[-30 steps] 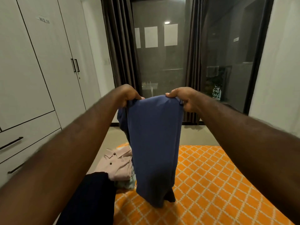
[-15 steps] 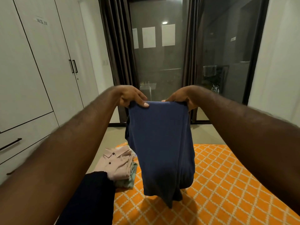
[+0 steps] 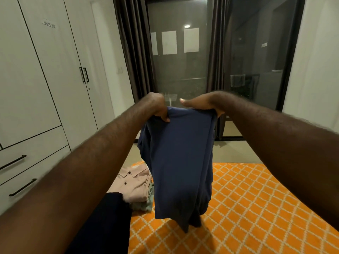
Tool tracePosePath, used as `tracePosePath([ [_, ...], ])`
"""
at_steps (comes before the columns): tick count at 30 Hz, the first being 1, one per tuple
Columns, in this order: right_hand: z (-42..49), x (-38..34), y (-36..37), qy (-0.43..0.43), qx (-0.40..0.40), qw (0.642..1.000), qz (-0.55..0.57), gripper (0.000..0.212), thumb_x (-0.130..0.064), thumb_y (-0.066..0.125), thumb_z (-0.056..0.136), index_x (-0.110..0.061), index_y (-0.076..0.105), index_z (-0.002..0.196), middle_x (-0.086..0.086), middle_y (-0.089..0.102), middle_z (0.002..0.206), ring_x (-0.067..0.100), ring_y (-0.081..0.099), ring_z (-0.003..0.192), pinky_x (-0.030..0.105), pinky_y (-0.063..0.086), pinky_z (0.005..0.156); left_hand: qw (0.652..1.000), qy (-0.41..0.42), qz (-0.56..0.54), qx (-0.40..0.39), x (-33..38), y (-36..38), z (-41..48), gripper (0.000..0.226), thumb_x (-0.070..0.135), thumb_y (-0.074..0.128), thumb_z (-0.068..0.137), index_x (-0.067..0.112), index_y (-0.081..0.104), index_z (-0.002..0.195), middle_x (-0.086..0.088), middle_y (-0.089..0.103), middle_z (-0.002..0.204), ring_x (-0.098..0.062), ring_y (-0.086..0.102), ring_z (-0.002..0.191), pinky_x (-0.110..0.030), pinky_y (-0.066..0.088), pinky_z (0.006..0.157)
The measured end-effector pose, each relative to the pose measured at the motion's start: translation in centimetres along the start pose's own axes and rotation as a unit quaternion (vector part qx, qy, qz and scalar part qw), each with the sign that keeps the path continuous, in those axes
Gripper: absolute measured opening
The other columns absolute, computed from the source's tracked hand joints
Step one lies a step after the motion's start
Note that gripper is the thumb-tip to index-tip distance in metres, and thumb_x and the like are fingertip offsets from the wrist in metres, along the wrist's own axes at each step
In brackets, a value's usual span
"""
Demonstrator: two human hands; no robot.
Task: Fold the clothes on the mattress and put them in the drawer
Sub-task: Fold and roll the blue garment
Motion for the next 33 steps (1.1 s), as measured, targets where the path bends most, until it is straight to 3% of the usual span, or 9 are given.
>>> tracePosePath([
  [3, -0.3, 0.3, -1.3, -0.045, -0.083, 0.995, 0.034, 0.084, -0.087, 0.054, 0.075, -0.019, 0.066, 0.121, 0.014, 0.076, 0.109, 0.032, 0.076, 0.097, 0.055, 0.057, 0.095, 0.998, -0.042, -0.033, 0.022, -0.4, -0.7, 0.0, 0.067, 0.063, 0.078, 0.074, 0.019, 0.060, 0.120, -0.006, 0.054, 0.118, -0.032, 0.044, 0.129, -0.048, 0.037, 0.108],
  [6, -0.9, 0.6, -2.6, -0.071, -0.166, 0.983, -0.028, 0.063, -0.052, 0.077, 0.079, -0.015, 0.063, 0.128, 0.013, 0.075, 0.116, 0.031, 0.074, 0.104, 0.049, 0.058, 0.093, 0.997, -0.021, -0.080, -0.001, -0.8, -1.5, 0.0, 0.071, 0.051, 0.081, 0.077, 0.008, 0.062, 0.129, -0.010, 0.062, 0.128, -0.031, 0.058, 0.119, -0.046, 0.048, 0.104],
  [9, -0.9, 0.8, -3.6, -0.062, -0.141, 0.978, -0.143, 0.039, -0.018, 0.079, 0.085, -0.013, 0.068, 0.121, 0.009, 0.077, 0.112, 0.027, 0.075, 0.101, 0.043, 0.060, 0.088, 0.991, 0.016, -0.132, -0.029, -1.5, -1.9, -0.3, 0.066, 0.047, 0.085, 0.074, 0.012, 0.066, 0.127, -0.009, 0.065, 0.122, -0.030, 0.062, 0.111, -0.045, 0.054, 0.096],
  [16, 1.6, 2.5, -3.9, 0.027, -0.122, 0.981, -0.148, 0.035, -0.009, 0.077, 0.087, -0.022, 0.069, 0.118, 0.016, 0.062, 0.126, 0.042, 0.061, 0.114, 0.059, 0.060, 0.076, 0.967, 0.045, -0.241, -0.063, -2.5, 0.3, 1.3, 0.030, 0.020, 0.085, 0.079, 0.017, 0.075, 0.107, -0.006, 0.067, 0.115, -0.027, 0.061, 0.111, -0.044, 0.056, 0.090],
  [21, 5.9, 4.2, -2.1, 0.064, -0.109, 0.986, -0.107, 0.038, -0.007, 0.070, 0.093, -0.011, 0.062, 0.130, 0.022, 0.058, 0.127, 0.045, 0.065, 0.107, 0.043, 0.064, 0.064, 0.993, 0.037, -0.112, 0.020, -0.6, 4.5, 5.3, 0.033, 0.028, 0.081, 0.085, 0.012, 0.073, 0.113, -0.007, 0.068, 0.110, -0.026, 0.063, 0.105, -0.040, 0.056, 0.092],
  [24, 9.3, 4.5, -1.3, 0.055, -0.008, 0.998, -0.034, 0.029, -0.006, 0.062, 0.099, -0.003, 0.059, 0.128, 0.024, 0.060, 0.120, 0.040, 0.070, 0.095, 0.035, 0.063, 0.053, 0.986, 0.008, -0.139, 0.087, -0.5, 6.8, 8.9, 0.024, 0.026, 0.075, 0.087, 0.013, 0.073, 0.107, -0.008, 0.067, 0.100, -0.027, 0.065, 0.092, -0.033, 0.054, 0.077],
  [26, 11.2, 4.5, -1.3, 0.026, 0.113, 0.993, -0.034, 0.029, -0.011, 0.064, 0.098, -0.003, 0.062, 0.126, 0.021, 0.064, 0.118, 0.034, 0.071, 0.096, 0.035, 0.064, 0.064, 0.968, -0.001, -0.200, 0.150, -0.5, 7.4, 10.5, 0.017, 0.020, 0.066, 0.091, 0.010, 0.068, 0.104, -0.013, 0.066, 0.103, -0.032, 0.066, 0.094, -0.037, 0.057, 0.081],
  [28, 12.1, 4.7, -1.6, -0.043, 0.249, 0.966, -0.052, 0.026, -0.011, 0.064, 0.097, -0.007, 0.068, 0.122, 0.015, 0.066, 0.118, 0.028, 0.067, 0.105, 0.036, 0.060, 0.084, 0.944, 0.011, -0.246, 0.219, -0.4, 7.1, 11.4, 0.012, 0.013, 0.059, 0.092, 0.008, 0.063, 0.101, -0.016, 0.065, 0.104, -0.034, 0.064, 0.093, -0.044, 0.058, 0.083],
  [33, 10.6, 7.9, 0.9, -0.230, 0.434, 0.871, -0.006, 0.029, -0.006, 0.062, 0.086, -0.010, 0.073, 0.113, 0.011, 0.055, 0.110, 0.018, 0.049, 0.093, 0.027, 0.041, 0.080, 0.882, 0.114, -0.271, 0.369, -0.1, 8.0, 9.4, 0.015, -0.007, 0.050, 0.081, 0.005, 0.055, 0.089, -0.014, 0.057, 0.091, -0.029, 0.054, 0.082, -0.049, 0.051, 0.072],
])
Point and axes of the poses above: each hand's wrist, its own z-axis towards the middle knuckle, its own y-axis out of the palm, x = y × z, the point moved 2 cm from there along z, towards the middle knuckle
